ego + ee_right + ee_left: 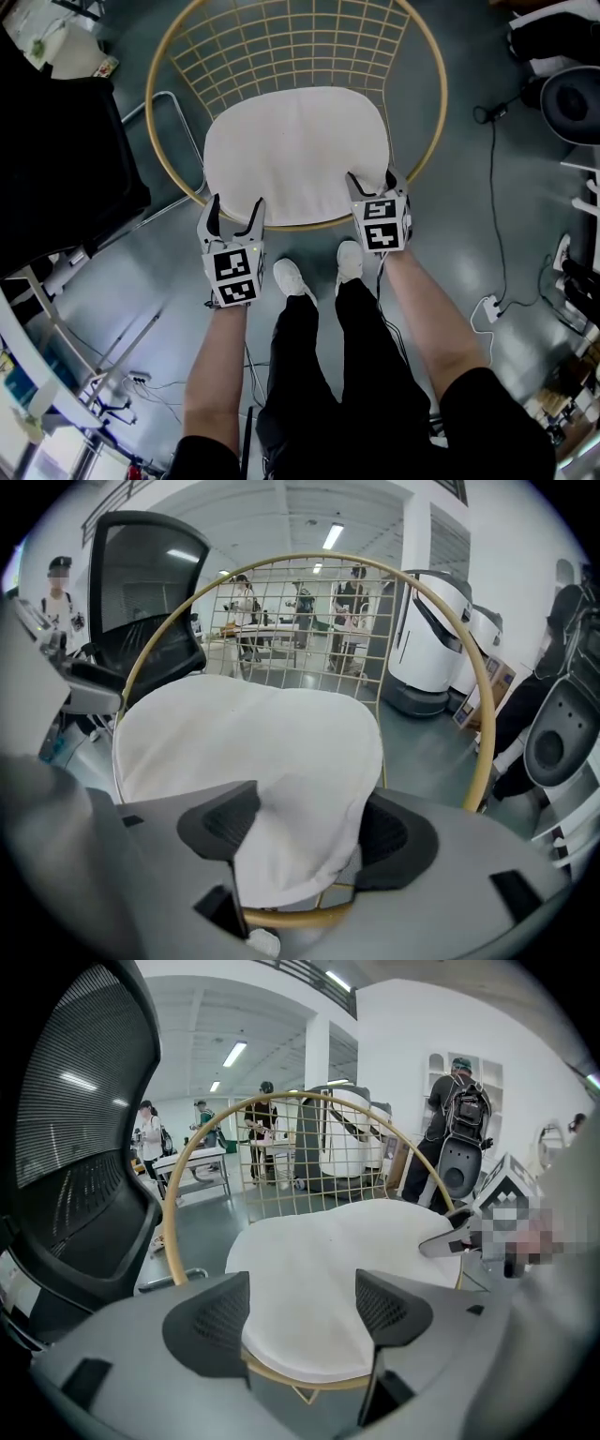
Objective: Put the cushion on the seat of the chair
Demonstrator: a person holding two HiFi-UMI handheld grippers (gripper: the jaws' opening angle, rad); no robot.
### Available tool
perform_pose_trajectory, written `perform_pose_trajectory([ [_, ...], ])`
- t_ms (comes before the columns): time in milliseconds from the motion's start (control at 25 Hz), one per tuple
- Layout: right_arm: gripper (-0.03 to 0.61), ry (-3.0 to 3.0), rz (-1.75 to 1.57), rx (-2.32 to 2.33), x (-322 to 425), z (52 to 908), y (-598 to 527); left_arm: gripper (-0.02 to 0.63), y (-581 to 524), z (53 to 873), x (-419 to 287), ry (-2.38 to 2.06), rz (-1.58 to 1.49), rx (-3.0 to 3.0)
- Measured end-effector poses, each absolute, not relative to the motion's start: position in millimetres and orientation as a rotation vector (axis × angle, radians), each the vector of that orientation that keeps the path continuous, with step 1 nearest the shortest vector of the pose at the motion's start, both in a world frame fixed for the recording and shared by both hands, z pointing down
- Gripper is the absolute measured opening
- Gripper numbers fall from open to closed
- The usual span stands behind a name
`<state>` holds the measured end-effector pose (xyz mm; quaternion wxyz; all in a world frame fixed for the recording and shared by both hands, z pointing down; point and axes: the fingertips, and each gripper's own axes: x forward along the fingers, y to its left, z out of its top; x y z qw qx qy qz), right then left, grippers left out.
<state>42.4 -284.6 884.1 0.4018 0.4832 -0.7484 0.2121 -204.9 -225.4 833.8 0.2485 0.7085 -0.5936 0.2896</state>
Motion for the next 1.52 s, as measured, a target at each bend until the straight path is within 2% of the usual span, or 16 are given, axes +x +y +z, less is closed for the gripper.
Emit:
perform_pose_trajectory([
  [80, 0.48, -1.879, 0.529, 1.243, 46, 884, -285, 0.362, -224, 832, -204, -1.607, 0.782, 1.934],
  [240, 0.51, -1.869, 0.509, 1.259, 50, 885, -285, 0.36, -224, 827, -200, -1.588, 0.753, 1.949],
  [360, 0.558, -1.872, 0.486, 1.294, 52, 877, -289, 0.36, -223, 823, -196, -1.577, 0.736, 1.965],
  [480, 0.557, -1.912, 0.475, 1.295, 44, 866, -291, 0.36, -223, 817, -194, -1.575, 0.722, 1.98],
  [520, 0.549, -1.936, 0.469, 1.293, 41, 860, -290, 0.359, -223, 814, -192, -1.573, 0.716, 1.984],
  [640, 0.447, -2.036, 0.477, 1.264, 30, 838, -285, 0.342, -220, 801, -188, -1.572, 0.697, 2.0],
  [760, 0.306, -2.115, 0.471, 1.229, 20, 809, -278, 0.244, -216, 779, -184, -1.586, 0.679, 2.016],
  [800, 0.216, -2.128, 0.454, 1.225, 20, 798, -276, 0.209, -215, 770, -183, -1.593, 0.675, 2.021],
  [840, 0.079, -2.136, 0.44, 1.226, 20, 787, -275, 0.169, -214, 761, -182, -1.603, 0.669, 2.027],
  [880, 0.012, -2.142, 0.433, 1.228, 19, 776, -274, 0.127, -213, 751, -181, -1.611, 0.659, 2.035],
  [1000, 0.012, -2.176, 0.454, 1.227, 15, 741, -269, 0.018, -210, 719, -176, -1.598, 0.583, 2.055],
  [1240, 0.012, -2.285, 0.7, 1.234, -3, 668, -244, 0.017, -190, 648, -168, -1.575, 0.523, 2.097],
  [1520, 0.012, -2.383, 0.509, 1.197, -31, 557, -225, 0.017, -172, 555, -175, -1.597, 0.441, 2.144],
])
